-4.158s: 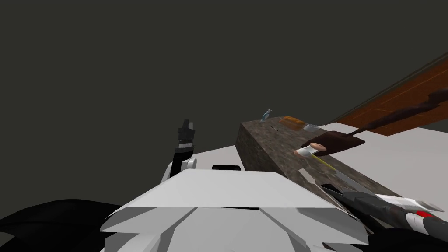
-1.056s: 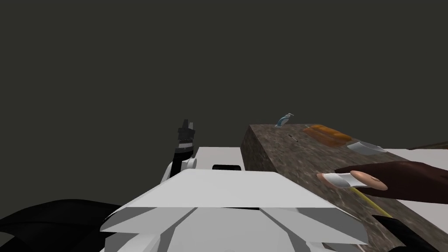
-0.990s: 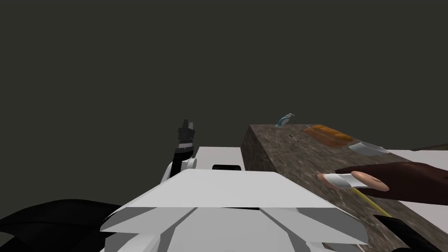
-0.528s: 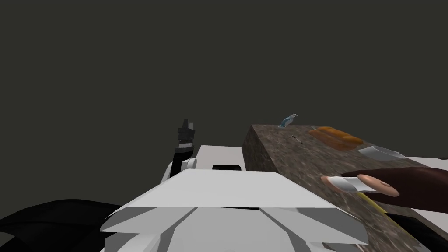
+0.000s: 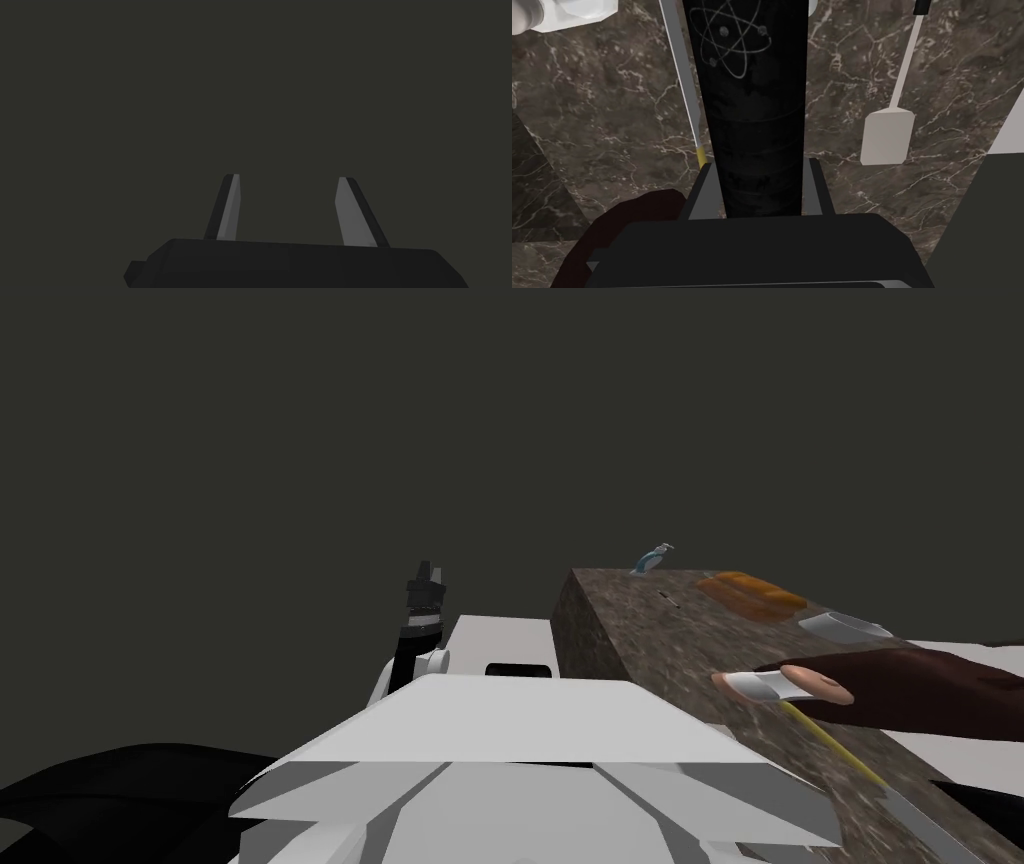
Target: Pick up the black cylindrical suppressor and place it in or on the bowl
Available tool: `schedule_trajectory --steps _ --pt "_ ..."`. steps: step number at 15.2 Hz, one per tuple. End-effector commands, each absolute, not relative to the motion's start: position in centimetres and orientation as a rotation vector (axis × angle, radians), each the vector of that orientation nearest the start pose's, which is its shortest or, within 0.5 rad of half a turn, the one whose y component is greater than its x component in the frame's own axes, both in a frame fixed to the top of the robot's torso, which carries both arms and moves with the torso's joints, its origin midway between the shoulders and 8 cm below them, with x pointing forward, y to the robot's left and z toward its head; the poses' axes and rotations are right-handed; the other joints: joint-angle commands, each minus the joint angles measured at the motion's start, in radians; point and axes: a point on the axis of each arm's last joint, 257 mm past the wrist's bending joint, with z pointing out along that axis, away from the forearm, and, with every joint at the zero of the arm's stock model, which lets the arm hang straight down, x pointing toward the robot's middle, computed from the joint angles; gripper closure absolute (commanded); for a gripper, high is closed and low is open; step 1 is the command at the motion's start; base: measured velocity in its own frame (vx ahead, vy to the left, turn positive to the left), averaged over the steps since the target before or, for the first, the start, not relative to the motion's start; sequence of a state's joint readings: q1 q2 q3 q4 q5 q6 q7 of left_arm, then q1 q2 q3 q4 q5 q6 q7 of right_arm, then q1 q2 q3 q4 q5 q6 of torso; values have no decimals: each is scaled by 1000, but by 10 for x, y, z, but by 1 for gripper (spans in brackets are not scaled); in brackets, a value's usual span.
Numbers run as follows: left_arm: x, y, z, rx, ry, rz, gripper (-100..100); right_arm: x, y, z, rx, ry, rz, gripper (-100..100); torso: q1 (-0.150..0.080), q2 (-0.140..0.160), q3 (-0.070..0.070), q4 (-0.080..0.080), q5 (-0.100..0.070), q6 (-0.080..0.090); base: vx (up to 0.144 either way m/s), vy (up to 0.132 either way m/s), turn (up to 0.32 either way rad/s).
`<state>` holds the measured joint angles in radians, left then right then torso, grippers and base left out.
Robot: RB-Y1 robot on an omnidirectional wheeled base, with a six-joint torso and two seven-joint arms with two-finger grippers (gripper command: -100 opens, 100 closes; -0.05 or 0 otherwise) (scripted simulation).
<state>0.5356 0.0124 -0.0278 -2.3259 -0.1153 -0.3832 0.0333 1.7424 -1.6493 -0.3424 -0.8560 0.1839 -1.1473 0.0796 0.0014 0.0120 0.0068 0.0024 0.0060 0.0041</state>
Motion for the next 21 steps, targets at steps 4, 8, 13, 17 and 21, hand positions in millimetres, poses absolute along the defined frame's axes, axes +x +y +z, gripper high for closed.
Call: schedule_trajectory --steps 4,8,13,17,21 --pt "354 264 9 -680 749 -1245 0 -71 -721 -172 39 3068 25 100 0 0 0 0 -1 0 -126 -72 -49" --pt "354 264 9 -680 749 -1245 0 -78 -725 -156 34 3104 28 100 0 2 1 0 0 1 -151 -88 -105" --pt "354 264 9 -680 749 -1245 0 -82 -727 -150 30 3123 29 -100 -3 3 2 1 -1 1 -139 -113 -86" --pt "354 264 9 -680 749 -1245 0 -82 -727 -150 31 3124 28 -100 5 -8 -4 -2 1 0 -12 -9 -2" --pt "354 264 9 -680 749 -1245 0 -91 -726 -128 50 3127 40 -100 6 -10 -6 -3 1 0 5 -12 45"
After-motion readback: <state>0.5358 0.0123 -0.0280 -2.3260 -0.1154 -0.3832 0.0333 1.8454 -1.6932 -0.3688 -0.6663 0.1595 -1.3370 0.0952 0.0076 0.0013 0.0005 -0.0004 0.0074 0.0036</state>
